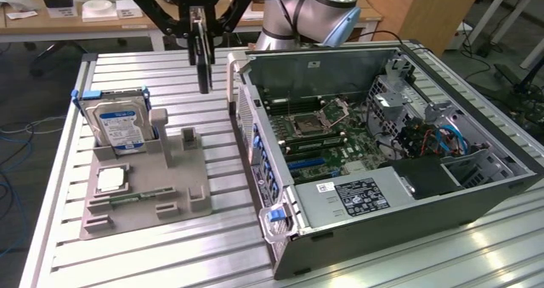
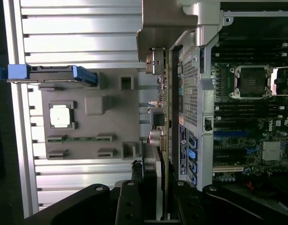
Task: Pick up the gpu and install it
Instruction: 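Pick up the gpu and move the gpu toward the slot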
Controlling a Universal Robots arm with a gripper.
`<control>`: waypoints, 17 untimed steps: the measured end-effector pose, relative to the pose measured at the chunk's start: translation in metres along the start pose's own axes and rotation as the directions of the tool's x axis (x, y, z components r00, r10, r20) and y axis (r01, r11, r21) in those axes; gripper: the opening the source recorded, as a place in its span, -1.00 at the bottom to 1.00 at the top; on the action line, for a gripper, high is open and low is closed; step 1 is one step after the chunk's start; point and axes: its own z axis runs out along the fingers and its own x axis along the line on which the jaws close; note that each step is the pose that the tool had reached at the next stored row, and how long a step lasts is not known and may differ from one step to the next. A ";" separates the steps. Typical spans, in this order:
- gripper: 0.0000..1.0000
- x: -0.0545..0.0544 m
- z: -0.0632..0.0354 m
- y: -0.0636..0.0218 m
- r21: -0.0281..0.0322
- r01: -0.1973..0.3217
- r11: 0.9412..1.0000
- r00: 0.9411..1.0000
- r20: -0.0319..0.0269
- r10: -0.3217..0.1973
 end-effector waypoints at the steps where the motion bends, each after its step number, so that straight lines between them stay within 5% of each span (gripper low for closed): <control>1: -0.44 -0.001 0.0002 0.0001 0.000 0.000 1.000 1.000 0.000 0.000; 17: -0.44 -0.016 0.0025 0.0007 0.000 0.000 1.000 1.000 0.000 0.000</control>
